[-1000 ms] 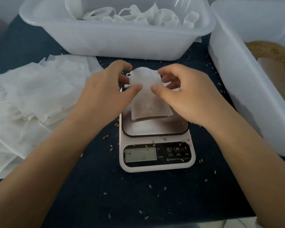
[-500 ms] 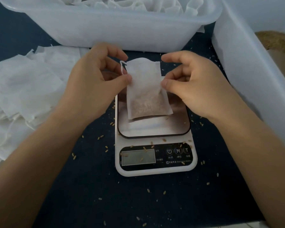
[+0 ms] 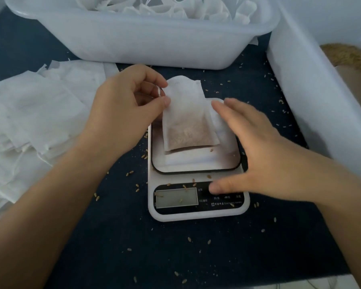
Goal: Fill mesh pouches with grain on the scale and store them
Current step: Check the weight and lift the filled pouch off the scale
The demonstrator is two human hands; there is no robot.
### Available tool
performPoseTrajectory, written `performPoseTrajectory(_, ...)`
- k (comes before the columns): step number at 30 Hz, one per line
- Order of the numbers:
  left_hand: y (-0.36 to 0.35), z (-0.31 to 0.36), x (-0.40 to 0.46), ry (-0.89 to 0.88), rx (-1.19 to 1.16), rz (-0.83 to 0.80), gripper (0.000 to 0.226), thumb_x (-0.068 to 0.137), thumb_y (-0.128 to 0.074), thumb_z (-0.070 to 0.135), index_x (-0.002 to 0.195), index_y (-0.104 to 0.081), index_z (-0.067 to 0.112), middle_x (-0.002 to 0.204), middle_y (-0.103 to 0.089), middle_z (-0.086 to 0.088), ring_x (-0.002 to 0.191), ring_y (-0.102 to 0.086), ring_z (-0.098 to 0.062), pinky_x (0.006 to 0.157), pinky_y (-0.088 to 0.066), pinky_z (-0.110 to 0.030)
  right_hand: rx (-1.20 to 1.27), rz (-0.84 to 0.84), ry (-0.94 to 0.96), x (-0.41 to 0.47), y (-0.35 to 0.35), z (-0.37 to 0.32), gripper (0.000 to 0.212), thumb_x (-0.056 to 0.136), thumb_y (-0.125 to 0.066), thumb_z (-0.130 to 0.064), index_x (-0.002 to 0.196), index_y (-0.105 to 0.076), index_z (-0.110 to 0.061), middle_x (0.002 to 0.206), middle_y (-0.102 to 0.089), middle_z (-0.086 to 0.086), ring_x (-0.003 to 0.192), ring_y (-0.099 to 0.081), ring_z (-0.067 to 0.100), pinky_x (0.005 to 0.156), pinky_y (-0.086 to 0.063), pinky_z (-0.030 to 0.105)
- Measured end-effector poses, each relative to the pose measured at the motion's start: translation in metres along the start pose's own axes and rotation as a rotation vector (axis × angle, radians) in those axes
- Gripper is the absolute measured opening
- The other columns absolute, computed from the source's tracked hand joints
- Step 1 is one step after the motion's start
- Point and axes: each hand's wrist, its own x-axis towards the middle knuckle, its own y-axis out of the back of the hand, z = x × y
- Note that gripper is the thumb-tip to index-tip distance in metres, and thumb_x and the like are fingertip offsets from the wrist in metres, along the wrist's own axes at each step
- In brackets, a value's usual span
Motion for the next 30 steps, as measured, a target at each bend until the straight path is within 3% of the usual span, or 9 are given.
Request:
performPoseTrajectory(3, 0.0, 0.0, -0.001, -0.003, -0.003, 0.006, 0.024, 0.083, -0.068, 0.011, 0.083, -0.06, 0.033, 0.078, -0.064, 0.008, 0.065, -0.063, -0.006, 0.062, -0.049, -0.01, -0.077, -0.098, -0.004, -0.003, -0.004, 0.004, 0.127, 0.056, -0.073, -0.067, 0.118, 0.037, -0.061, 0.137, 0.027, -0.04, 0.123, 0.023, -0.016, 0.113, 0.004, 0.031)
performPoseTrajectory(8, -0.002, 0.002, -0.001, -0.005, -0.002, -0.003, 0.022, 0.083, -0.068, 0.012, 0.084, -0.061, 0.033, 0.077, -0.063, 0.008, 0.067, -0.066, -0.01, 0.067, -0.054, -0.018, 0.021, -0.097, -0.032, -0.004, -0.001, 0.005, 0.118, 0.061, -0.074, -0.06, 0.106, 0.034, -0.073, 0.135, 0.023, -0.044, 0.133, 0.021, -0.01, 0.118, 0.0, 0.041)
performPoseTrajectory(11, -0.002, 0.002, -0.001, 0.002, 0.001, -0.001, 0.022, 0.083, -0.068, 0.012, 0.084, -0.061, 0.033, 0.078, -0.064, 0.007, 0.069, -0.066, -0.01, 0.067, -0.054, -0.018, 0.047, -0.09, -0.052, -0.002, -0.001, 0.005, 0.118, 0.062, -0.075, -0.058, 0.111, 0.032, -0.071, 0.139, 0.026, -0.04, 0.136, 0.022, -0.007, 0.118, 0.001, 0.041)
performPoseTrajectory(16, -0.001, 0.002, 0.0, 0.01, 0.029, -0.01, 0.021, 0.083, -0.069, 0.016, 0.086, -0.06, 0.034, 0.077, -0.062, 0.008, 0.067, -0.063, -0.004, 0.063, -0.05, -0.012, -0.011, -0.105, -0.089, 0.001, -0.002, -0.003, 0.128, 0.065, -0.075, -0.054, 0.137, 0.032, -0.049, 0.141, 0.032, -0.034, 0.135, 0.026, -0.004, 0.115, 0.005, 0.038)
performPoseTrajectory(23, -0.007, 0.006, 0.0, 0.047, 0.046, -0.052, 0.021, 0.082, -0.069, 0.02, 0.089, -0.059, 0.036, 0.08, -0.064, 0.007, 0.073, -0.063, -0.006, 0.067, -0.047, -0.015, -0.106, -0.125, -0.052, 0.002, -0.003, -0.009, 0.123, 0.073, -0.072, -0.052, 0.137, 0.034, -0.045, 0.141, 0.041, -0.025, 0.134, 0.034, 0.001, 0.112, 0.012, 0.037)
performPoseTrajectory(27, -0.008, 0.005, 0.0, 0.056, 0.02, -0.068, 0.025, 0.082, -0.069, 0.018, 0.099, -0.058, 0.033, 0.083, -0.066, 0.002, 0.074, -0.064, -0.01, 0.069, -0.049, -0.016, -0.069, -0.13, -0.017, 0.001, 0.002, -0.005, 0.126, 0.069, -0.073, -0.054, 0.11, 0.046, -0.055, 0.14, 0.039, -0.029, 0.124, 0.036, -0.01, 0.109, 0.013, 0.03)
performPoseTrajectory(28, -0.008, 0.004, 0.0, 0.058, 0.019, -0.072, 0.026, 0.082, -0.069, 0.019, 0.1, -0.058, 0.033, 0.083, -0.067, 0.002, 0.075, -0.064, -0.011, 0.07, -0.049, -0.017, -0.062, -0.127, -0.003, 0.002, 0.003, -0.005, 0.127, 0.068, -0.073, -0.054, 0.11, 0.046, -0.056, 0.141, 0.036, -0.031, 0.125, 0.035, -0.011, 0.11, 0.013, 0.03)
performPoseTrajectory(30, -0.008, 0.003, 0.001, 0.053, 0.01, -0.073, 0.027, 0.082, -0.07, 0.019, 0.1, -0.057, 0.034, 0.082, -0.067, 0.002, 0.075, -0.064, -0.011, 0.069, -0.049, -0.017, 0.003, -0.096, 0.018, 0.005, 0.005, -0.007, 0.127, 0.064, -0.071, -0.058, 0.131, 0.037, -0.051, 0.148, 0.023, -0.03, 0.134, 0.024, -0.01, 0.114, 0.006, 0.03)
